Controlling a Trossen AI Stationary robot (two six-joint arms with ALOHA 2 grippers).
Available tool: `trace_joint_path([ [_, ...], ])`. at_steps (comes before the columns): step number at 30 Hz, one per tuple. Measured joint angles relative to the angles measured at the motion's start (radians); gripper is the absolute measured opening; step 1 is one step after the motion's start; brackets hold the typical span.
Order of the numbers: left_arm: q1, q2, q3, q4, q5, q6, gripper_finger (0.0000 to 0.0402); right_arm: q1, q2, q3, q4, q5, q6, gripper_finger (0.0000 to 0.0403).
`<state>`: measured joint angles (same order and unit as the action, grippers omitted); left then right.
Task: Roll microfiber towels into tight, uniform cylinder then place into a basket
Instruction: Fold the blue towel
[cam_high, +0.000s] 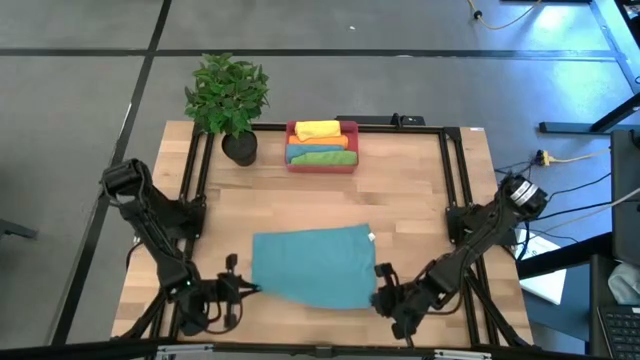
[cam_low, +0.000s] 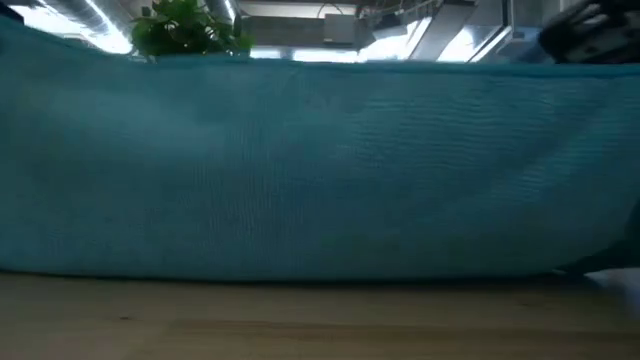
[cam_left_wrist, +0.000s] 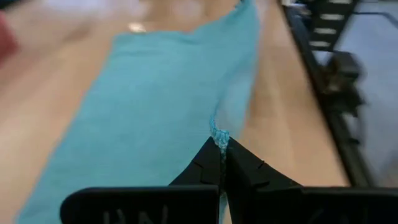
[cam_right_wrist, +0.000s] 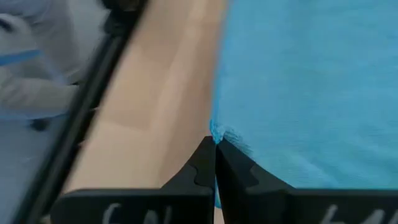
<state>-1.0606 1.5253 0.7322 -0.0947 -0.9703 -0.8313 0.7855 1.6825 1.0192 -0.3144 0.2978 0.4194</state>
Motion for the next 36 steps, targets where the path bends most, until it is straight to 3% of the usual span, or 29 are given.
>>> trace_joint_path([
  [7, -0.012, -0.056, 0.000, -0.249, -0.168, -0.159, 0.0000, -0.071, -0.074, 0.010, -0.169, 0.227, -0.030, 0.0003],
  [10, 0.014, -0.076, 0.000, -0.415, -0.166, -0.303, 0.0000, -0.136, -0.091, 0.003, -0.254, 0.249, -0.009, 0.0002],
  [13, 0.052, -0.074, -0.008, -0.538, -0.097, -0.429, 0.0000, -0.207, -0.091, -0.024, -0.282, 0.242, -0.006, 0.0002],
  [16, 0.099, -0.072, -0.058, -0.536, -0.017, -0.476, 0.0000, -0.279, -0.085, -0.077, -0.236, 0.191, -0.010, 0.0002],
  [25, 0.211, -0.072, -0.219, -0.287, 0.049, -0.409, 0.0000, -0.405, -0.085, -0.199, -0.132, 0.145, -0.013, 0.0003],
  [32, 0.296, -0.072, -0.241, -0.245, 0.114, -0.330, 0.0005, -0.436, -0.085, -0.207, -0.105, 0.150, -0.033, 0.0021],
  [36, 0.335, -0.072, -0.241, -0.245, 0.161, -0.298, 0.0028, -0.455, -0.085, -0.207, -0.100, 0.177, -0.031, 0.0033],
])
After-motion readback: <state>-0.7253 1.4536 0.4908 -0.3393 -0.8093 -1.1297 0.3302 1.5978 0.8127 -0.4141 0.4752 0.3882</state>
